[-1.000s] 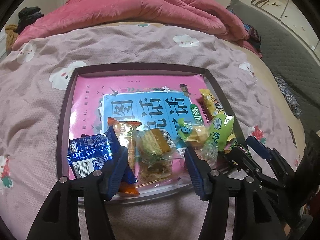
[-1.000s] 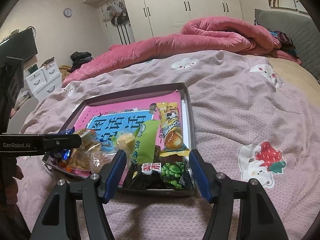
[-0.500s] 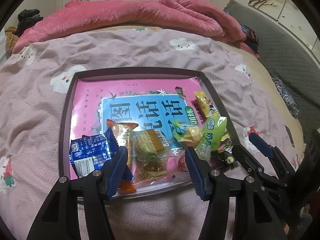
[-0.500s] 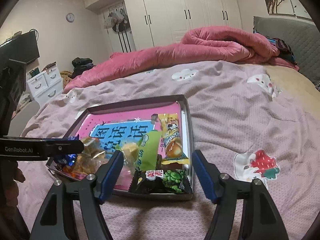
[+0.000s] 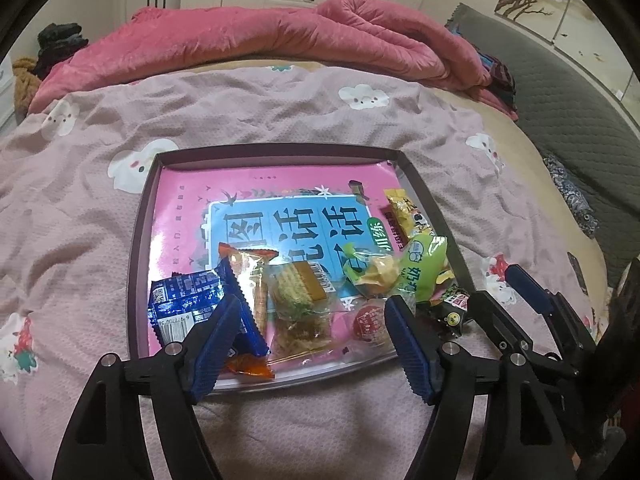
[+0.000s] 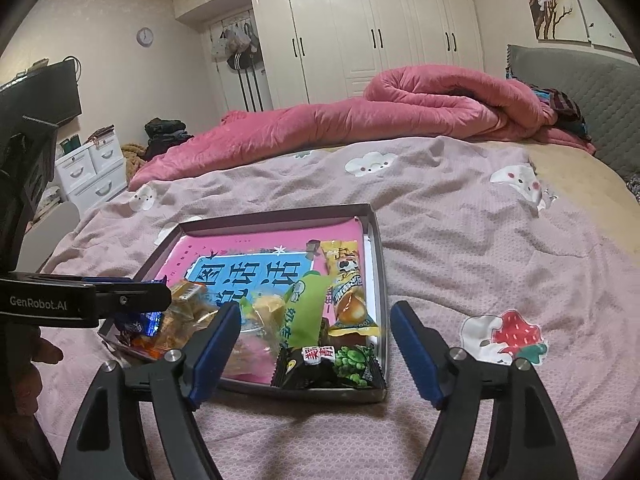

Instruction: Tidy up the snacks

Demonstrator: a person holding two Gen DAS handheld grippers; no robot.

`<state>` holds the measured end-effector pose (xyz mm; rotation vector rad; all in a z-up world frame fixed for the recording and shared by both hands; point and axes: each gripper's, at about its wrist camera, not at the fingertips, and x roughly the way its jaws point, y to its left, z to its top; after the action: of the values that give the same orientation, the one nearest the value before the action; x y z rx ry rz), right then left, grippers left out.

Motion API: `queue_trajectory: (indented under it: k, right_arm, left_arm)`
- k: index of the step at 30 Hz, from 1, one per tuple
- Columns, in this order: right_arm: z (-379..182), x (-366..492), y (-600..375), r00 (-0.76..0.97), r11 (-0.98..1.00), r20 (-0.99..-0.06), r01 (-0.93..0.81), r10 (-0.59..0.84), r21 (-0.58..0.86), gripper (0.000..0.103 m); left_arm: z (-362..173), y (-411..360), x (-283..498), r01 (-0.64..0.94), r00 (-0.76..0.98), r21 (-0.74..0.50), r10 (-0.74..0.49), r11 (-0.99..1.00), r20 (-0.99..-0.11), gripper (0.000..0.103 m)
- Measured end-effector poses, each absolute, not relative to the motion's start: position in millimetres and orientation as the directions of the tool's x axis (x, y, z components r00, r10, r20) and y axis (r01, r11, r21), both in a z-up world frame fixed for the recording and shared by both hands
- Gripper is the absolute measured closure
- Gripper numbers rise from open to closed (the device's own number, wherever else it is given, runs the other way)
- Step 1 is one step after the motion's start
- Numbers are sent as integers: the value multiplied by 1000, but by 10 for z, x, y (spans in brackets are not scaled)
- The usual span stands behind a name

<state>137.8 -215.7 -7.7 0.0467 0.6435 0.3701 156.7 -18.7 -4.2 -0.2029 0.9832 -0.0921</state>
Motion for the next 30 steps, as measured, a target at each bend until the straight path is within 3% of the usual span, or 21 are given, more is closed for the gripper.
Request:
queue_trajectory:
  k: [30]
  right_arm:
    - [121, 855, -1908, 687, 910, -609, -383, 396, 159, 17]
  left_arm:
    - [-160, -31, 910, -65, 524, -211, -146, 975, -839, 23]
